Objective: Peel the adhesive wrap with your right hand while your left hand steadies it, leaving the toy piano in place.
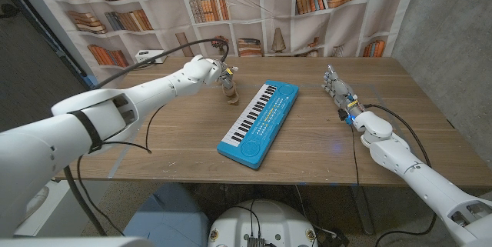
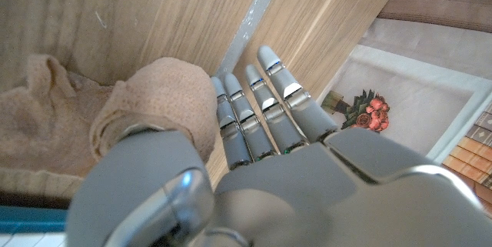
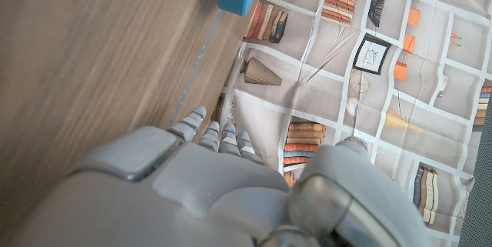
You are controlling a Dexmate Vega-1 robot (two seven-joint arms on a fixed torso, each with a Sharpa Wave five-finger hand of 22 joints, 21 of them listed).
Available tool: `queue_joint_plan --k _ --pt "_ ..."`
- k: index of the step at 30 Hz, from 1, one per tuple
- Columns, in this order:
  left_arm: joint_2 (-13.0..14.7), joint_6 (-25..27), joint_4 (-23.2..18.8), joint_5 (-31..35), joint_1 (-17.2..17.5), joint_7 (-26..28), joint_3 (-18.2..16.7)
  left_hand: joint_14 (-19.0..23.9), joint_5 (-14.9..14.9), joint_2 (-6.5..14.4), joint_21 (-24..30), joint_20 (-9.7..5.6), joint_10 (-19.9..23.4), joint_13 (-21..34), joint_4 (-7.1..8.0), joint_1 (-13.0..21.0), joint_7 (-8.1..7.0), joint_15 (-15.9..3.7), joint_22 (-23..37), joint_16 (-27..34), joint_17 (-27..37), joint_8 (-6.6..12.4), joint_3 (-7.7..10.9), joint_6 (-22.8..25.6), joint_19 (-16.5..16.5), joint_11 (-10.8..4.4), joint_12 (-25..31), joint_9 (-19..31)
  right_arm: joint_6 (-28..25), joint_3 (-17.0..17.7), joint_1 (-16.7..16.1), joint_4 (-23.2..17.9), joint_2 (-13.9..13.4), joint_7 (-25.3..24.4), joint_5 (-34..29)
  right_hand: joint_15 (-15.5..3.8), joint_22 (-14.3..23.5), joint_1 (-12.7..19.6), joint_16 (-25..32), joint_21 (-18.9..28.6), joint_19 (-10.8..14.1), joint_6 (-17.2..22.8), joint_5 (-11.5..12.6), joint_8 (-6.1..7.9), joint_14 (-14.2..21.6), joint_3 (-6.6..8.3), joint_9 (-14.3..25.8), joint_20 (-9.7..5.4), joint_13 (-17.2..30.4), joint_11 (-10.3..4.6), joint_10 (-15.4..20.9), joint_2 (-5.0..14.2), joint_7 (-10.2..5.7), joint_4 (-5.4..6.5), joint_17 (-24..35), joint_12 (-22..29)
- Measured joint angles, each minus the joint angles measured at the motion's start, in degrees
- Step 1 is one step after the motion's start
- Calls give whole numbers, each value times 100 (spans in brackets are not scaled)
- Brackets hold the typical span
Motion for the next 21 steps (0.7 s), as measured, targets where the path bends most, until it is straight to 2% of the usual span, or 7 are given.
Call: queue_joint_plan --k 4,7,13,15,20,21 --pt "-11 -9 -2 -27 17 24 4 481 0 151 46 -121 269 93 -103 601 -79 -73 23 181 81 120 57 162 122 -7 57 89 7 3 -2 -2 -3 0 2 0 0 0 0 0 0 0 0 0 0 0 0 0 0 0 0 0 0 0 0 0" --pt "-14 -10 -16 -55 41 52 4 709 0 240 88 -150 427 194 -110 1013 -95 -114 51 282 133 249 64 268 150 2 105 207 10 7 -2 -3 -5 2 4 0 0 0 0 0 0 0 0 0 0 0 0 0 0 0 0 0 0 0 0 0" --pt "21 -21 -113 -123 140 202 -44 1105 19 386 182 -261 714 542 -98 1786 -67 -141 149 515 329 515 51 295 -49 27 276 491 13 12 -2 -3 -6 11 9 0 0 0 0 0 0 0 0 0 0 0 0 0 0 0 0 0 0 0 0 0" --pt "46 -22 -158 -146 183 280 -77 1177 19 448 219 -272 764 644 -98 1947 -64 -136 182 569 382 573 4 297 -77 12 329 543 16 13 -2 -3 -7 13 10 0 0 0 0 0 0 0 0 0 0 0 0 0 0 0 0 0 0 0 0 0" --pt "156 -4 -340 -252 354 589 -230 1305 19 528 337 -296 826 811 -85 2211 -64 -141 252 641 466 578 -56 297 -101 12 404 585 22 23 -4 -12 -14 13 13 0 0 0 0 0 0 11 0 0 0 0 0 0 0 0 0 0 -11 0 0 0" --pt "187 5 -396 -290 405 701 -278 1369 19 533 379 -303 867 858 -77 2272 -62 -143 274 672 495 695 -97 298 -108 13 430 586 24 25 -5 -15 -16 13 14 0 0 0 0 0 0 22 0 0 0 0 0 0 0 0 0 0 -22 0 0 0"
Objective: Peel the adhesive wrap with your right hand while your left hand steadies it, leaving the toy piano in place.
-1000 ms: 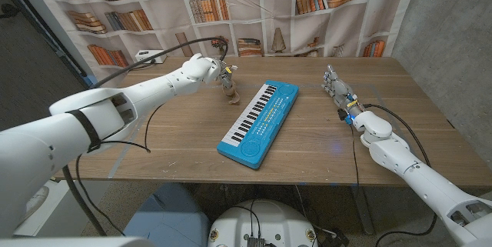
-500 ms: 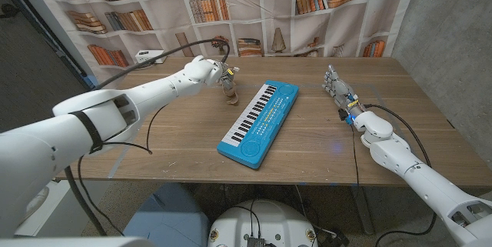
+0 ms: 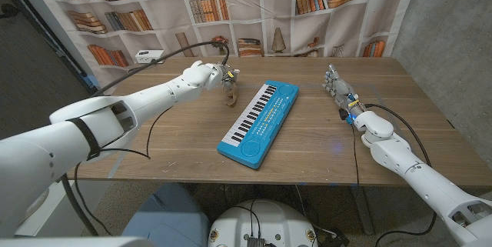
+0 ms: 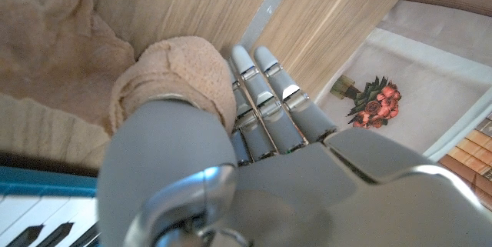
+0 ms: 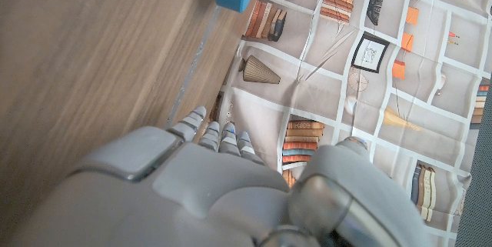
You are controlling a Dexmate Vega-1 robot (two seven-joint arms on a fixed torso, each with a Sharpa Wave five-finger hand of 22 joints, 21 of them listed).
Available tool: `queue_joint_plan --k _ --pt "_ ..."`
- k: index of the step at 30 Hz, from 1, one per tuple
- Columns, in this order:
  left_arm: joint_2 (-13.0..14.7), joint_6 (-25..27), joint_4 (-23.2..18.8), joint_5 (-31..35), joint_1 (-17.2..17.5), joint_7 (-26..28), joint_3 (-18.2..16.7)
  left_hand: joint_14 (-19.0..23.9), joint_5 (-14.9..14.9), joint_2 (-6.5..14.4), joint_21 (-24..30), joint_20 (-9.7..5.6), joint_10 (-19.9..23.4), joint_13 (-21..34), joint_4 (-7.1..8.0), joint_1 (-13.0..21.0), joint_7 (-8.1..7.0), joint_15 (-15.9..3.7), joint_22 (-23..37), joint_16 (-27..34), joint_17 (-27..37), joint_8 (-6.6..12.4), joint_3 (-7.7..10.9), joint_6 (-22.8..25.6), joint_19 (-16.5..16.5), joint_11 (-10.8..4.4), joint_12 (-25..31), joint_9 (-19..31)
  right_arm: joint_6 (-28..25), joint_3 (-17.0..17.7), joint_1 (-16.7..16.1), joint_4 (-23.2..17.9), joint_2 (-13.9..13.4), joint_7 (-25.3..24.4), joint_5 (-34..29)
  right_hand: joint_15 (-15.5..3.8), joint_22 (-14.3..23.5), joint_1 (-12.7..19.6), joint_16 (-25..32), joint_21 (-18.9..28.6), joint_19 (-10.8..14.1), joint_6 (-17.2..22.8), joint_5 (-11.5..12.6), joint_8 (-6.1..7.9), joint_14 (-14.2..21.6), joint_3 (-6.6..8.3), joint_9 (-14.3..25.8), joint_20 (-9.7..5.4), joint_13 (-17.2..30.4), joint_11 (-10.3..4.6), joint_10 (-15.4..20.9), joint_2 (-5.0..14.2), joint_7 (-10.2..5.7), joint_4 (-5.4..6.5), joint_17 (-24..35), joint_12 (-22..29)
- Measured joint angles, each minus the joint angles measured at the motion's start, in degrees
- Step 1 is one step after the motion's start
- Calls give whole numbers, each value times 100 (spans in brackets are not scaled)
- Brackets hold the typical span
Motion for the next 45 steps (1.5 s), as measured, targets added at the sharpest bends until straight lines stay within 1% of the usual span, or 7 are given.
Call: queue_joint_plan --k 3,8,27,31,41,42,45 --pt "72 17 -141 -87 116 224 -136 120 0 6 97 -2 79 127 25 83 39 18 47 70 61 132 -56 40 2 0 85 0 4 5 -4 -9 -2 0 2 0 0 -21 0 0 0 -1 0 0 0 0 0 0 0 0 0 21 1 0 0 0" --pt "220 68 -398 -293 353 682 -437 232 0 -13 178 -44 121 280 2 198 100 8 101 72 112 148 -127 102 0 41 196 0 13 13 -11 -32 -3 -8 4 0 0 -21 0 0 0 -1 0 0 0 0 0 0 0 0 0 21 1 0 0 0" --pt "561 128 -1229 -1271 1281 2061 -1538 263 -1 2 354 -53 121 283 49 292 100 39 180 72 138 211 -221 102 -10 41 231 0 21 22 -52 -211 -10 -110 -34 0 0 -21 0 0 11 -1 0 0 0 -9 0 -11 0 0 0 21 1 -41 0 0" --pt "602 153 -1411 -1456 1489 2353 -1757 261 -4 12 405 -62 120 283 49 315 40 38 206 25 138 265 -222 42 -62 41 231 0 26 24 -66 -257 -10 -140 -48 0 0 -21 0 0 32 -1 0 0 0 -9 0 -32 0 0 0 21 1 -41 0 0" --pt "673 163 -1812 -1514 1972 2454 -2108 188 -25 18 553 -71 97 446 65 395 -12 9 260 -18 164 336 -238 -12 -133 21 228 0 109 25 -71 -276 -10 -172 -68 -13 0 -21 0 0 32 1 0 0 -13 -9 0 -32 0 21 21 21 4 -40 0 0" --pt "673 239 -1833 -1651 2012 3169 -2130 188 -25 18 555 -71 97 446 66 395 -34 9 260 -40 177 354 -238 -35 -133 21 228 0 116 49 -101 -325 -2 -173 -68 -11 0 -21 0 0 32 20 0 0 -12 -9 0 -32 0 21 21 21 23 -40 0 0" --pt "667 247 -1905 -1642 2165 3540 -2199 188 -25 18 591 -50 65 446 66 395 -42 9 284 -40 191 355 -238 -66 -154 -10 228 0 143 64 -116 -328 3 -175 -68 -31 0 -21 0 0 32 20 0 0 -31 -9 0 -32 0 19 22 21 23 -40 0 0"
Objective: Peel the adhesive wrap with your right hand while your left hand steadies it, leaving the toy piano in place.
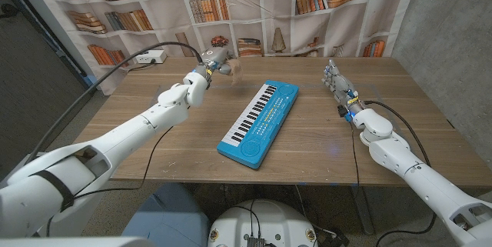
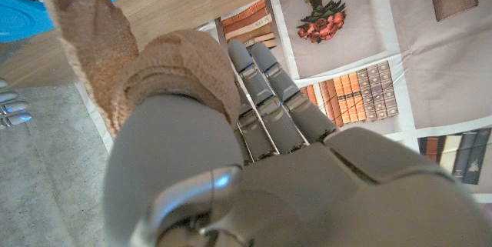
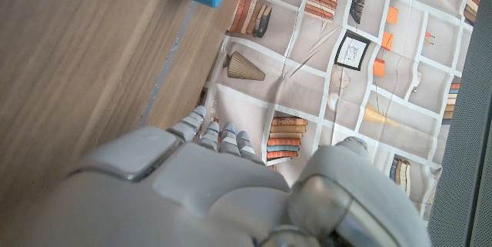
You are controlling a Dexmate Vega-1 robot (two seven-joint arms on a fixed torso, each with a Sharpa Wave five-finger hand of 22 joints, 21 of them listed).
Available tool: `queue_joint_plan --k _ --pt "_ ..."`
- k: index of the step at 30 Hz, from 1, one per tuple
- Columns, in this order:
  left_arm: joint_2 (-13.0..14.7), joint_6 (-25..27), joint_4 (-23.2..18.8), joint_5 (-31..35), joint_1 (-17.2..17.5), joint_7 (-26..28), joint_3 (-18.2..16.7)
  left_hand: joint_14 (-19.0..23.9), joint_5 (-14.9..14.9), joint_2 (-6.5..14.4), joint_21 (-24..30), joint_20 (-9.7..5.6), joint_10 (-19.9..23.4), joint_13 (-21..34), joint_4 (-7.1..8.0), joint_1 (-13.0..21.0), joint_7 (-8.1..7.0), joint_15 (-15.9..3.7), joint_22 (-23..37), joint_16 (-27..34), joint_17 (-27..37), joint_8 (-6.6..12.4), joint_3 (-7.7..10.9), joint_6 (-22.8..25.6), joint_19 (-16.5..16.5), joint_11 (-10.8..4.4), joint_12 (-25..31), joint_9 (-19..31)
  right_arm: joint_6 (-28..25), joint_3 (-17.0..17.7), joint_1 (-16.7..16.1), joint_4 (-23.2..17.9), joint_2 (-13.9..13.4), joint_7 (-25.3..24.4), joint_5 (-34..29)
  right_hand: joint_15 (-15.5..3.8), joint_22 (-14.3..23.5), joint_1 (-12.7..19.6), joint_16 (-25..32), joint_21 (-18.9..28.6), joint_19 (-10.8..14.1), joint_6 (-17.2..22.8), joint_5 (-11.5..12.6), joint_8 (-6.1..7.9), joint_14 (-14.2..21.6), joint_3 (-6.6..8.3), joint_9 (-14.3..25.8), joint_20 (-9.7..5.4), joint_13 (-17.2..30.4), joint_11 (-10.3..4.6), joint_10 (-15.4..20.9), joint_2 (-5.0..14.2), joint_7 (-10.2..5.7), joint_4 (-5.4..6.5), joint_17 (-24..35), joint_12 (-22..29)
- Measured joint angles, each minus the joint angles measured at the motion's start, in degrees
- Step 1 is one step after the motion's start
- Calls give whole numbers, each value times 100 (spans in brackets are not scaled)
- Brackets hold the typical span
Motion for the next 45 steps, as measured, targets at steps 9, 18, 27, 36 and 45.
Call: queue_joint_plan --k 9,18,27,36,45 --pt "-9 -150 -176 -40 396 795 -227 -31 0 18 86 -11 -21 214 47 19 20 31 29 -22 24 41 -47 -20 -51 22 -44 0 101 24 -26 4 21 10 21 0 0 0 0 0 0 0 0 0 0 0 0 0 0 -10 10 0 0 0 0 0" --pt "-19 -321 -309 -250 741 1326 -478 -31 0 38 181 -11 -21 218 23 57 19 31 40 -66 26 41 -71 -19 -51 22 -62 0 153 29 -47 46 47 46 41 0 0 0 0 0 0 -1 0 0 0 0 0 0 0 -9 9 0 0 0 0 0" --pt "-224 -665 -318 -783 1057 1810 -813 -30 0 54 287 -11 -32 300 31 101 41 31 56 -66 53 56 -111 2 -50 33 -101 0 173 34 -96 11 37 49 43 0 0 0 0 0 0 -1 0 0 0 0 0 0 0 -9 9 0 0 1 0 0" --pt "-479 -991 -172 -1163 1223 2295 -989 -30 0 61 368 -11 -42 329 24 123 72 31 84 -66 52 68 -119 -31 -50 43 -108 1 112 71 -232 -225 -88 -20 36 0 0 38 0 0 0 -1 0 0 0 0 0 0 0 -9 9 38 0 1 0 0" --pt "-679 -1322 19 -1417 1297 2586 -1066 -30 0 61 416 -11 -42 331 24 123 93 30 83 -110 52 68 -119 -52 -50 43 -127 48 29 112 -338 -405 -185 -92 19 0 0 38 0 0 0 -1 0 0 0 0 0 0 0 -8 8 38 0 1 0 0"
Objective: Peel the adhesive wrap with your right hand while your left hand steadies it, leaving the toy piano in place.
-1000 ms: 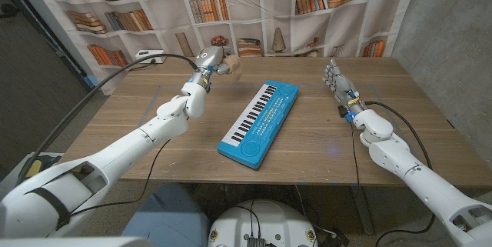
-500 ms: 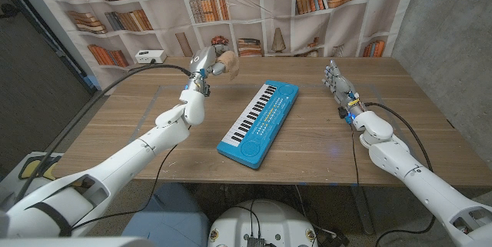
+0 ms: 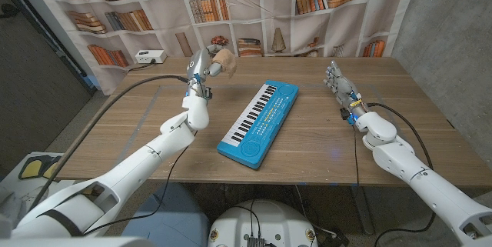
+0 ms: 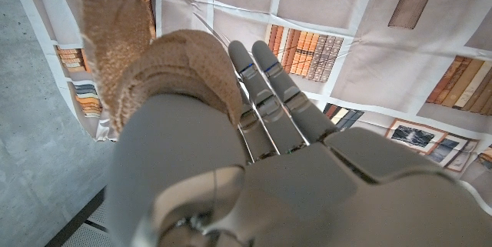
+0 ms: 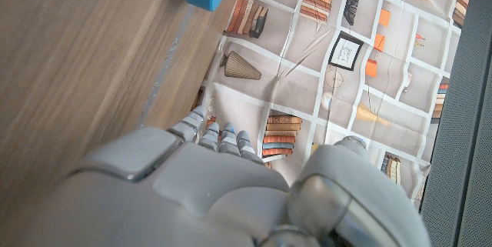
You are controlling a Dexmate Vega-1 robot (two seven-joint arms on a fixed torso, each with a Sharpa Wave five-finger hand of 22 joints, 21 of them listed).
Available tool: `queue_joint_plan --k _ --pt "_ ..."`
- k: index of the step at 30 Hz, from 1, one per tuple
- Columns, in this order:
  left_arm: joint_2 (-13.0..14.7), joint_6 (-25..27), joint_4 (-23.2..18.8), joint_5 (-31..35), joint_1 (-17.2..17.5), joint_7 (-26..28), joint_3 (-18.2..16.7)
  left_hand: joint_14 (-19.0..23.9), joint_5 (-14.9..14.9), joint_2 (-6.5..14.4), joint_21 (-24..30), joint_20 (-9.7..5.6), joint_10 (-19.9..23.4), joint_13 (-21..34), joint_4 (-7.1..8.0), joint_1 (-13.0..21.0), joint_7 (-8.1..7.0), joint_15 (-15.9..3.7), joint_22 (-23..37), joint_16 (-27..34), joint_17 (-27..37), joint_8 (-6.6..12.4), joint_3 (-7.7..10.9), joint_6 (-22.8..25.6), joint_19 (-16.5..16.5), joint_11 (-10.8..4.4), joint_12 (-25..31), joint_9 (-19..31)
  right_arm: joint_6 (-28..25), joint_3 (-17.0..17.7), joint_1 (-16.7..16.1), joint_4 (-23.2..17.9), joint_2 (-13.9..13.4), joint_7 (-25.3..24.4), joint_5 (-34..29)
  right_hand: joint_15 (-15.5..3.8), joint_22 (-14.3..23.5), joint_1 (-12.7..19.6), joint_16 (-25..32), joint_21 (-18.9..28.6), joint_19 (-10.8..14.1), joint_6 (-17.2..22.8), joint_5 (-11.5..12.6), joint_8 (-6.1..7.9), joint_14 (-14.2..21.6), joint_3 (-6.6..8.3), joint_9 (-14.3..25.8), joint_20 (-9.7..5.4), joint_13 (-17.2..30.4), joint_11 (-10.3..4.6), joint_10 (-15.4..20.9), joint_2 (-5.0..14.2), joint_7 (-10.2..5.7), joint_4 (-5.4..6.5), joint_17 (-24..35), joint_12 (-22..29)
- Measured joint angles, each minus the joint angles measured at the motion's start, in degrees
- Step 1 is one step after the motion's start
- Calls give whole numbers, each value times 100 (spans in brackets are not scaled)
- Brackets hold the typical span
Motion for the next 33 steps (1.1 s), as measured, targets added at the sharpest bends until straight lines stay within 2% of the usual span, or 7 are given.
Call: queue_joint_plan --k 4,9,10,18,23,33 --pt "-24 -125 29 -88 6 75 -9 2 0 0 156 -53 0 17 0 0 8 -2 0 0 28 0 0 -9 158 0 -3 89 -12 5 -23 -46 -24 -7 -1 0 0 0 0 0 23 0 0 0 0 0 0 23 0 0 0 0 0 0 0 0" --pt "-24 -305 29 -188 6 162 -9 23 0 0 213 -72 3 38 0 0 8 -20 0 0 54 -1 0 -9 177 -3 -7 119 -12 6 -25 -74 -41 -7 -1 0 0 0 0 0 21 0 0 0 0 -17 0 21 0 0 0 0 0 -17 0 0" --pt "-172 -360 215 -229 19 187 -73 36 0 -1 213 -72 3 38 0 -1 8 -7 0 0 54 -1 0 -9 177 -3 -8 119 -73 6 -25 -81 -46 -25 -24 0 0 0 0 0 21 0 0 0 0 -24 0 21 0 0 0 0 0 -24 0 0" --pt "-323 -643 331 -489 33 273 -174 43 0 -2 279 -71 4 47 0 -2 10 0 -1 0 54 -3 0 -8 176 -3 -25 119 -107 -4 -13 -106 -60 -39 -63 0 0 0 0 0 21 0 0 0 0 0 0 21 0 0 0 0 0 -49 0 0" --pt "-422 -828 401 -671 40 311 -241 43 0 -3 309 -71 4 51 0 -3 62 0 -1 -37 54 20 0 22 176 -3 -38 119 -133 -23 -7 -135 -73 -57 -94 0 0 0 0 0 43 0 0 0 0 0 0 -1 0 0 0 0 0 -49 0 0" --pt "-624 -1073 654 -745 21 466 -277 43 0 -10 364 -71 4 53 0 -10 72 0 -19 -40 53 40 0 12 176 -3 -49 119 -186 -45 -8 -192 -94 -106 -155 0 0 0 0 0 52 0 0 0 0 0 0 -11 0 0 0 0 0 -48 0 0"
